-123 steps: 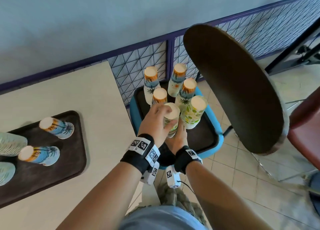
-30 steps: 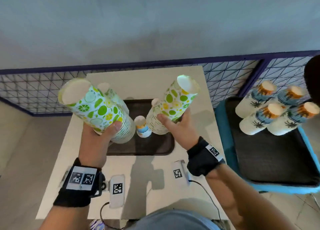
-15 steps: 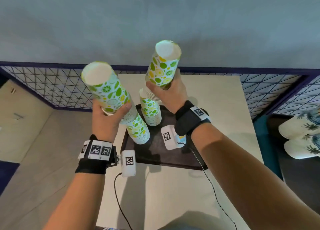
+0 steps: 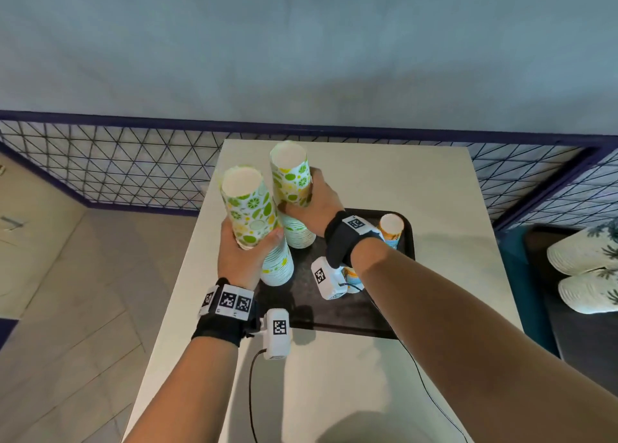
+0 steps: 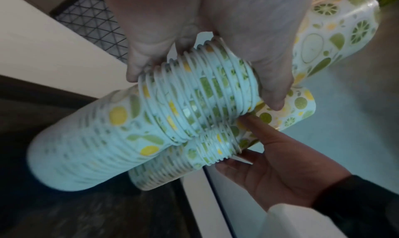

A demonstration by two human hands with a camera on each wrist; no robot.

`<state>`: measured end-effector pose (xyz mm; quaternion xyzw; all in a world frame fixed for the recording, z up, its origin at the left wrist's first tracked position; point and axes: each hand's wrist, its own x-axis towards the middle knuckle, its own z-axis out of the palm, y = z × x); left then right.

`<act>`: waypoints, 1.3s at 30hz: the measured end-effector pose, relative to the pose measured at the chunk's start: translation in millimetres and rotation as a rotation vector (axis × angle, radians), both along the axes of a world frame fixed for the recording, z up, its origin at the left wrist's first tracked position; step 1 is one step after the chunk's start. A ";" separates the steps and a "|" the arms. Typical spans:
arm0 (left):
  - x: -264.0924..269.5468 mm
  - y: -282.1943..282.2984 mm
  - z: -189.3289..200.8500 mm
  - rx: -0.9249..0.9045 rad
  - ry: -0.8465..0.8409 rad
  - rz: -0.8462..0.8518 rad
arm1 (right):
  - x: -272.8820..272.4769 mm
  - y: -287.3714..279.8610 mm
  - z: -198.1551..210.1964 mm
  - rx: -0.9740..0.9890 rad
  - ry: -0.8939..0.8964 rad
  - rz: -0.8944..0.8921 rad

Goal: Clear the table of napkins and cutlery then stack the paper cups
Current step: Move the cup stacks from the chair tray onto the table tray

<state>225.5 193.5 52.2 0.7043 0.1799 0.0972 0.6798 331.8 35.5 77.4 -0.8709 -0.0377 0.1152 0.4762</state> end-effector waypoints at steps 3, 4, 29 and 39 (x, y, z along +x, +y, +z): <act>-2.6 3.7 -20.0 -0.007 0.060 -0.011 | -2.1 -0.4 -10.4 -0.040 0.007 0.020; -2.7 4.8 -25.7 0.002 0.069 -0.018 | -1.6 -0.4 -12.3 -0.042 0.005 0.020; -144.1 -143.8 15.8 0.298 0.048 -0.128 | -173.5 -301.9 18.8 0.157 -0.157 -0.343; -98.9 -385.7 24.3 0.409 -0.079 -0.643 | -254.9 -531.6 -70.3 0.011 0.169 -0.772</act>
